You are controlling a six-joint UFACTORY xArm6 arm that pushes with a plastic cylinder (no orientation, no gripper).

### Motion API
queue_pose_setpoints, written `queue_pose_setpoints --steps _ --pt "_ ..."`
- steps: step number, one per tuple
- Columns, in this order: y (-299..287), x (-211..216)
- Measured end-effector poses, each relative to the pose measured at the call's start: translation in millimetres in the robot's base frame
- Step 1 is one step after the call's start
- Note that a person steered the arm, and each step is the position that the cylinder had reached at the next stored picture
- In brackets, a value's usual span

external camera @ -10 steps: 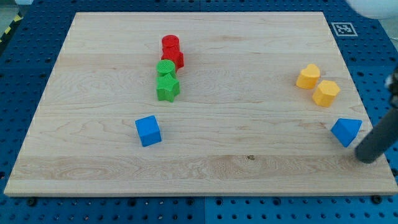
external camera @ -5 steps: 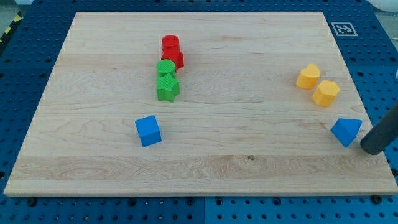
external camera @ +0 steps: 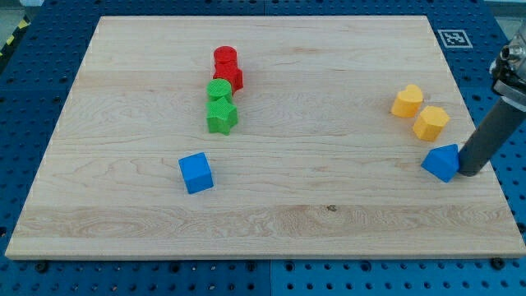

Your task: Slide the blue triangle to the bottom of the yellow hexagon

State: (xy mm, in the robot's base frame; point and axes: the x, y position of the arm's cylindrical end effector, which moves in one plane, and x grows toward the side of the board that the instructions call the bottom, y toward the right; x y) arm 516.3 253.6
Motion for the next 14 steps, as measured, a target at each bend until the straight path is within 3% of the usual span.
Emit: queue_pose_setpoints --steps 2,3,5,14 --pt "-1 50" --pt "-28 49" --pt "-20 19" --pt "-30 13"
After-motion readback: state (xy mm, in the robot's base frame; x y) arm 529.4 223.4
